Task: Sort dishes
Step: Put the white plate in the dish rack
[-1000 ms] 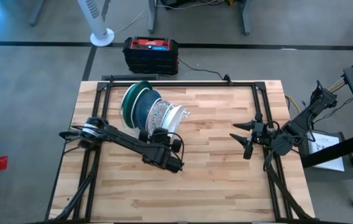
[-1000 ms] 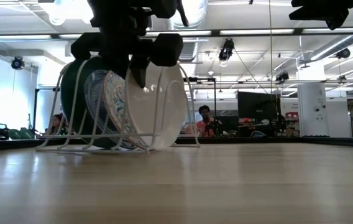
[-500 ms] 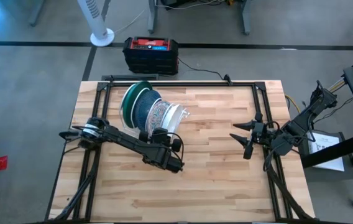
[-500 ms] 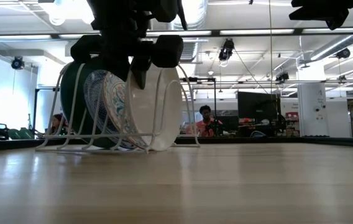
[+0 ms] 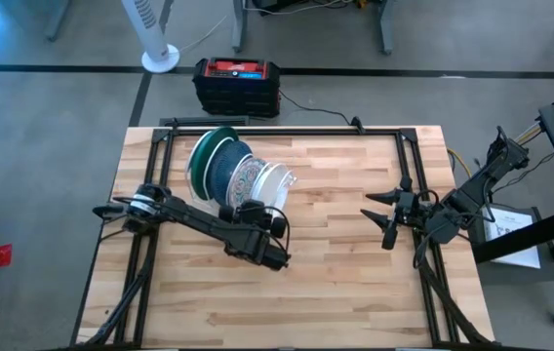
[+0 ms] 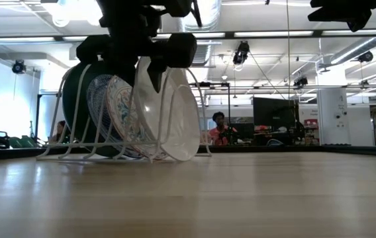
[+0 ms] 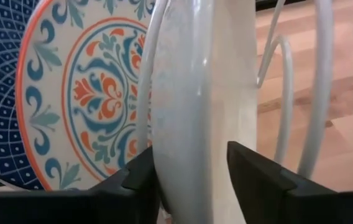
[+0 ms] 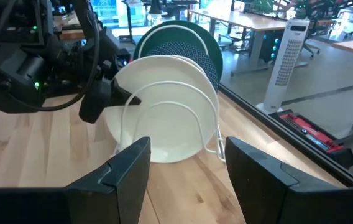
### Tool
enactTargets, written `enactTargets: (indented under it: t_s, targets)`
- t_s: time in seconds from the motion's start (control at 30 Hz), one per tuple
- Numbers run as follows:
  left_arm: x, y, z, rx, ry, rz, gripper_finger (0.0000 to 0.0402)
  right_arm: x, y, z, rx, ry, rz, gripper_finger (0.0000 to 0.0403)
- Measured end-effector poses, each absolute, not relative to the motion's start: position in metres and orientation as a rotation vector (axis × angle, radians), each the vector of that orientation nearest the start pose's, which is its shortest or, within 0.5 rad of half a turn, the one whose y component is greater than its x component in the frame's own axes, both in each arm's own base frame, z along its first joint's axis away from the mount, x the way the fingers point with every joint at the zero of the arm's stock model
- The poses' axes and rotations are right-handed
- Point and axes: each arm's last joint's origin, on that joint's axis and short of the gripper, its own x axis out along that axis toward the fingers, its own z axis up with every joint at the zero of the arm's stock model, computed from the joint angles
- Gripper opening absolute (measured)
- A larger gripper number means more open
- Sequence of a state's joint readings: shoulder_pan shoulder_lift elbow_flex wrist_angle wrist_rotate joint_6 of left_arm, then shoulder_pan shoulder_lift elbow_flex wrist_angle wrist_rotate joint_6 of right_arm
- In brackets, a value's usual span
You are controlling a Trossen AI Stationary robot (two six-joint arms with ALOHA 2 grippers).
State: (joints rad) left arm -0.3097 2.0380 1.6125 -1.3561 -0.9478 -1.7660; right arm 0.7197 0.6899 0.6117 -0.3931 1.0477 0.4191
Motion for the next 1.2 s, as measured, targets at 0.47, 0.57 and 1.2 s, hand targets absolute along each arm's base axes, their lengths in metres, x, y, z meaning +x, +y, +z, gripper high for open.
enactTargets:
  t_s: [0.47, 0.57, 1.2]
  targets:
    - [0.367, -0.093, 0.233, -0.366, 0.605, 1.289, 0.0187, 0.121, 0.073, 0.275, 0.047, 0.228, -0.370, 0.0199]
    - [0.366, -0.091, 0.232, -0.386, 0.645, 1.299, 0.0187, 0.121, 0.073, 0.275, 0.047, 0.229, -0.368, 0.0199]
    - [0.363, -0.084, 0.231, -0.460, 0.765, 1.343, 0.0187, 0.121, 0.073, 0.275, 0.048, 0.229, -0.368, 0.0199]
